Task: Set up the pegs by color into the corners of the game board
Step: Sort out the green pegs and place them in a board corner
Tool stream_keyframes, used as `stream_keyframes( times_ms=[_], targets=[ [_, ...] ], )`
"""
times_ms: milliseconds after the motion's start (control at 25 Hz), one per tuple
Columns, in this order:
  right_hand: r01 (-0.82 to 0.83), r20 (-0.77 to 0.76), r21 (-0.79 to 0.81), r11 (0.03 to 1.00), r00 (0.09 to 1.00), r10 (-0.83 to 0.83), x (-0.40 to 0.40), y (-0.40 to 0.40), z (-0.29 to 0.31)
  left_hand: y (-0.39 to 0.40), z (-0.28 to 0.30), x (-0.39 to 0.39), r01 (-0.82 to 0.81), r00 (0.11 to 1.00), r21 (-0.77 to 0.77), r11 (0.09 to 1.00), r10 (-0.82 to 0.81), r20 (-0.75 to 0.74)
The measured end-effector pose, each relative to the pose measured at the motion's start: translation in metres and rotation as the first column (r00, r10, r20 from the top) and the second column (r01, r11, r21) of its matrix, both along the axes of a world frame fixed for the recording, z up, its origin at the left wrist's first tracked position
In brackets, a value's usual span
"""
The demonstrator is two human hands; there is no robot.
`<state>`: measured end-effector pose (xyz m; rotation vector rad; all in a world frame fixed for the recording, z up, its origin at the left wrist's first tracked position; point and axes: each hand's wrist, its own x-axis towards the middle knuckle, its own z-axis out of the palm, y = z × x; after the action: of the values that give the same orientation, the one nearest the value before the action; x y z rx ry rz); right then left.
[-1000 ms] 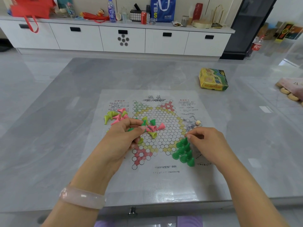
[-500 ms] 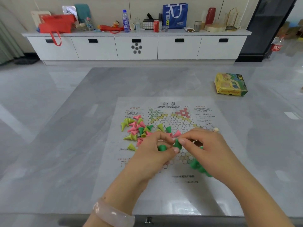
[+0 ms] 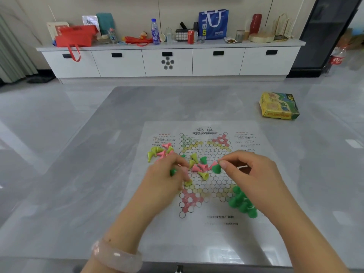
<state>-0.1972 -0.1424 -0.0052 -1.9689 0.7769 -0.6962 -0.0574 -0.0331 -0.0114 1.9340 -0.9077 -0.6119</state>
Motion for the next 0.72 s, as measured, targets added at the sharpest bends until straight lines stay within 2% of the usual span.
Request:
stream_keyframes(
  times_ms=[40,120,200,240,360,440,600,720],
  targets=[
    [0.04,0.022,0.016,0.999,0.999,-0.041,-0.001,-0.002,0.002,0.0,0.003,0.009,-0.046,0.999,0.012,0.999,0.046,0.028],
    [0.088,0.042,0.024,0.996,0.995,-0.089,-0.002,-0.006,0.004,-0.009,0.007,0.03,-0.095,0.96,0.105,0.99,0.064,0.273],
    [0.106,0.042,0.023,0.994,0.993,-0.107,-0.003,-0.008,0.005,-0.025,0.01,0.05,-0.047,0.83,0.255,0.966,-0.104,0.548],
    [0.109,0.048,0.029,0.994,0.993,-0.111,-0.004,-0.008,0.005,-0.032,0.01,0.057,0.005,0.749,0.359,0.933,-0.241,0.617],
    [0.127,0.076,0.052,0.99,0.988,-0.131,-0.009,-0.012,0.006,-0.045,0.004,0.07,0.091,0.554,0.644,0.76,-0.576,0.601],
    [0.143,0.087,0.063,0.988,0.985,-0.149,-0.011,-0.015,0.006,-0.049,-0.001,0.072,0.097,0.481,0.706,0.702,-0.654,0.584],
    [0.147,0.091,0.077,0.986,0.984,-0.153,-0.013,-0.017,0.005,-0.057,-0.007,0.075,0.075,0.496,0.739,0.67,-0.668,0.555],
    [0.151,0.096,0.082,0.985,0.983,-0.158,-0.013,-0.018,0.004,-0.059,-0.01,0.077,0.066,0.47,0.765,0.64,-0.697,0.542]
  ],
)
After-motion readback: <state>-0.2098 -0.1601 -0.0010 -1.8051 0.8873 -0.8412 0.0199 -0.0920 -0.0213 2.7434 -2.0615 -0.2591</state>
